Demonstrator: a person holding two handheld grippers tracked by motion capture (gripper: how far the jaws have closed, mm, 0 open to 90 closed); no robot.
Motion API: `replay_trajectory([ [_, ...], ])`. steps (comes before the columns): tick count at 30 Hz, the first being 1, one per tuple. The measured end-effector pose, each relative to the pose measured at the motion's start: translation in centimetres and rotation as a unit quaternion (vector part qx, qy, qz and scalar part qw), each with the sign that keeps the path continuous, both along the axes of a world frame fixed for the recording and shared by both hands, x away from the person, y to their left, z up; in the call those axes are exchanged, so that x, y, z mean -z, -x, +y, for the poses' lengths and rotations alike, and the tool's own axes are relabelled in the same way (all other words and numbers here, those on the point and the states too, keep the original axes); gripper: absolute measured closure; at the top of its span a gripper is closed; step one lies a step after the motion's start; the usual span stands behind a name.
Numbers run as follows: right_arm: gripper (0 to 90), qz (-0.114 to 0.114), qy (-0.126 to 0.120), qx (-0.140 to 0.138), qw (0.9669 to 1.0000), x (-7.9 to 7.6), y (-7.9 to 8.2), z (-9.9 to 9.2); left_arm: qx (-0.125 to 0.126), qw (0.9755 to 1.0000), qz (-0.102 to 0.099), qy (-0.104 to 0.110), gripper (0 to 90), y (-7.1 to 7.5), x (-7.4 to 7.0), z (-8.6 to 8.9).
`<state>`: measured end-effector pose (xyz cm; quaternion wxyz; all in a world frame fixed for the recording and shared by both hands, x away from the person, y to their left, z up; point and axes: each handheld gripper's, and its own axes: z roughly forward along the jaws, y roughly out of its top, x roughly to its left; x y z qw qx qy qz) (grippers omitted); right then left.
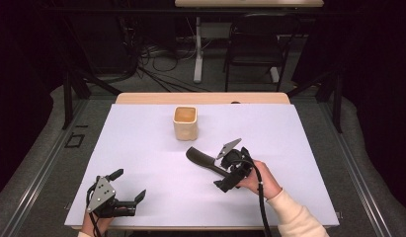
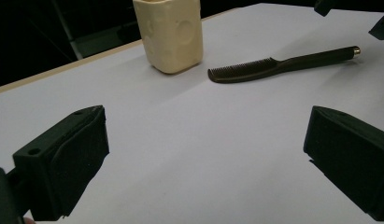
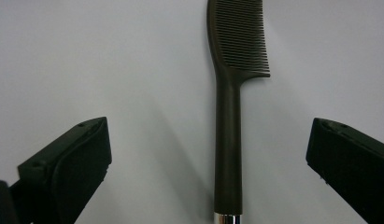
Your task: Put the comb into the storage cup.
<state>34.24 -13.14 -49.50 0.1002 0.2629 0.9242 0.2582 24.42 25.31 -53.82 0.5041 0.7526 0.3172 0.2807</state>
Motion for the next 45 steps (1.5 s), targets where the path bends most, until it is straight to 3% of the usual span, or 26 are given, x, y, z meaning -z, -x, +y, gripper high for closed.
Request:
replay_trajectory([
  [33, 1.2, 0.016, 0.041, 0.002, 0.999, -0.2, -1.6, 2.4, 0.0, 1.0, 0.001, -0.001, 0.2, 0.0, 0.0, 0.0],
  [41, 15.0, 0.017, 0.055, 0.003, 0.9983, 0.0, -1.8, 3.0, -0.001, 1.0, 0.003, 0.001, 0.2, 0.0, 0.0, 0.0],
  [45, 29.4, 0.015, 0.075, 0.002, 0.997, 0.4, -2.1, 3.5, 0.0, 1.0, 0.003, 0.001, 0.2, 0.0, 0.0, 0.0],
])
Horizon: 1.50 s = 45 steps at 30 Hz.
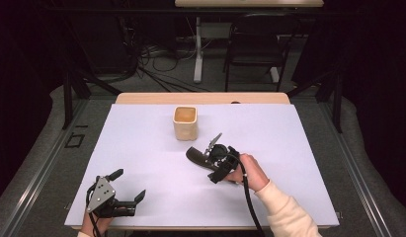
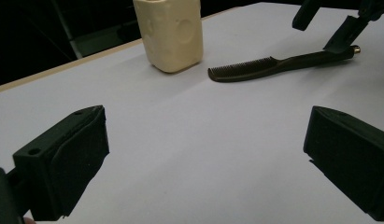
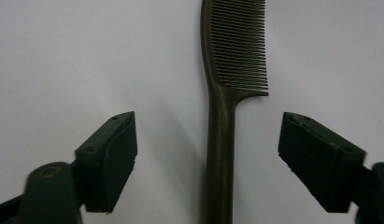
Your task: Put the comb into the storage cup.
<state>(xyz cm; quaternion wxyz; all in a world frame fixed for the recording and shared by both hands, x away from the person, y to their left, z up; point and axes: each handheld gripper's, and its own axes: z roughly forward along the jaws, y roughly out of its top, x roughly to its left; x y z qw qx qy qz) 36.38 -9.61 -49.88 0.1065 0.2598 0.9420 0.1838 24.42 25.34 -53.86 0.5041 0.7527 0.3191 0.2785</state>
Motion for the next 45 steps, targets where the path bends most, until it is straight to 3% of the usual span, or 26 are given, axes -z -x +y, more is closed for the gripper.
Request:
replay_trajectory([
  [6, 43.0, 0.004, 0.017, 0.002, 0.9998, 0.4, -0.5, 0.4, 0.001, 1.0, 0.0, 0.0, 0.2, 0.0, 0.0, 0.0],
  [8, 50.7, 0.013, 0.026, 0.003, 0.9996, 0.6, -0.8, 0.7, 0.001, 1.0, 0.001, 0.0, 0.2, 0.0, 0.0, 0.0],
  [12, 57.4, 0.027, 0.038, 0.005, 0.9989, 0.9, -1.3, 0.9, 0.001, 1.0, 0.0, 0.0, 0.2, 0.0, 0.0, 0.0],
  [23, 61.3, 0.046, 0.085, 0.005, 0.9953, 1.7, -2.2, 2.0, 0.002, 1.0, 0.001, 0.0, 0.2, 0.0, 0.0, 0.0],
  [28, 62.3, 0.052, 0.085, 0.01, 0.9949, 1.9, -2.3, 2.1, 0.003, 1.0, 0.001, -0.001, 0.2, 0.0, 0.0, 0.0],
  [31, 63.1, 0.059, 0.099, 0.015, 0.9932, 2.0, -2.6, 2.4, 0.004, 1.0, 0.0, -0.002, 0.2, 0.0, 0.0, 0.0],
  [37, 63.9, 0.056, 0.101, 0.022, 0.9931, 2.4, -2.7, 2.7, 0.003, 1.0, 0.001, -0.001, 0.2, 0.0, 0.0, 0.0],
  [43, 66.9, 0.06, 0.116, 0.035, 0.9908, 2.7, -3.0, 2.8, 0.004, 1.0, 0.0, -0.002, 0.2, 0.0, 0.0, 0.0],
  [45, 67.7, 0.058, 0.11, 0.034, 0.9916, 2.8, -3.0, 2.8, 0.003, 1.0, 0.001, 0.0, 0.2, 0.0, 0.0, 0.0],
])
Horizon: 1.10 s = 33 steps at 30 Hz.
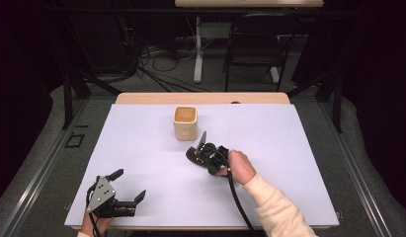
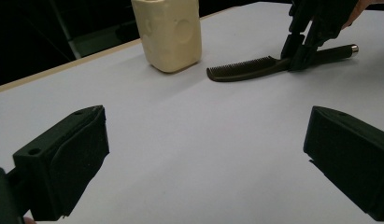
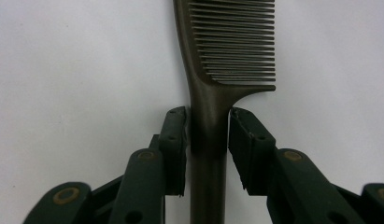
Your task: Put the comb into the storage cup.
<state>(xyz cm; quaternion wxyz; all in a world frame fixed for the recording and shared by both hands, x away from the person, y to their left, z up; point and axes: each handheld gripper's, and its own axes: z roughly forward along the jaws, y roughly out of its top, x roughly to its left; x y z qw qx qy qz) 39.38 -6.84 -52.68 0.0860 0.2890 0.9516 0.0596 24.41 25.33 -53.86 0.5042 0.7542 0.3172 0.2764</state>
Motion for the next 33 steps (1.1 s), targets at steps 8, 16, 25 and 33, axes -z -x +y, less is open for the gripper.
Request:
replay_trajectory([
  [8, 71.2, 0.016, -0.015, 0.016, 0.9996, 0.0, -0.3, -0.4, 0.0, 1.0, -0.003, 0.001, 0.2, 0.0, 0.0, 0.1],
  [16, 71.8, 0.026, -0.03, 0.008, 0.9992, -0.1, -0.5, -0.8, -0.002, 1.0, 0.0, 0.001, 0.2, 0.0, 0.0, 0.0],
  [25, 71.8, 0.015, -0.052, 0.005, 0.9985, -1.1, -0.1, -1.4, -0.001, 1.0, 0.0, 0.001, 0.2, 0.0, 0.0, 0.0],
  [33, 71.8, 0.014, -0.064, 0.003, 0.9978, -1.5, 0.1, -1.7, 0.0, 1.0, 0.0, 0.002, 0.2, 0.0, 0.0, 0.1],
])
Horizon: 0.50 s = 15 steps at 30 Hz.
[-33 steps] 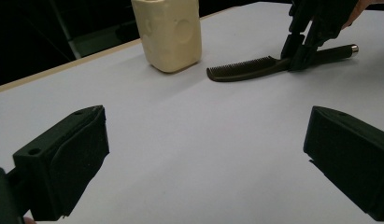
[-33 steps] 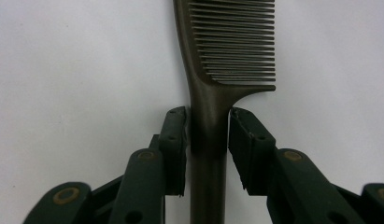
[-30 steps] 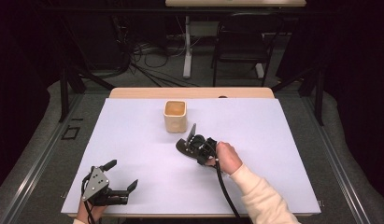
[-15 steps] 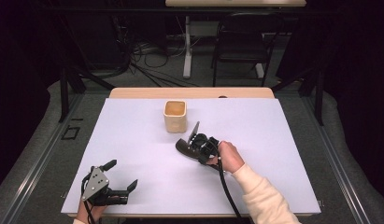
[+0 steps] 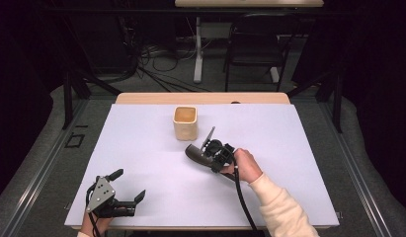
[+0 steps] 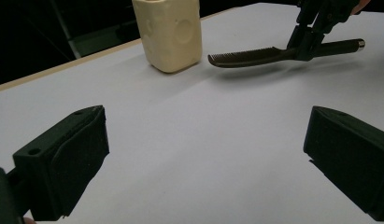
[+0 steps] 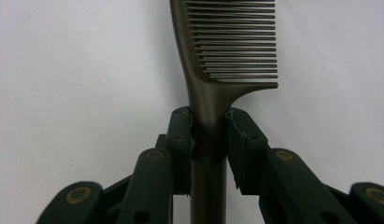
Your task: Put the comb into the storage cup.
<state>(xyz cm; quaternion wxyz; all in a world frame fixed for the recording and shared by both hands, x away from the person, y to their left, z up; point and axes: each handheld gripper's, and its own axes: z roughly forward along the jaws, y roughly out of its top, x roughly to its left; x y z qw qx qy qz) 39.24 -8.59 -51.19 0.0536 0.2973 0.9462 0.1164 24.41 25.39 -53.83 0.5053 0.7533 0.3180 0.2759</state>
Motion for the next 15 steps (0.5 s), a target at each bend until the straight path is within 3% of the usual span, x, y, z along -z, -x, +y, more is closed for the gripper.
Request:
replay_trajectory([
  [15, 71.8, -0.008, -0.019, 0.0, 0.9998, -0.9, 0.2, -1.1, -0.001, 1.0, 0.0, 0.0, 0.2, 0.0, 0.0, 0.0],
])
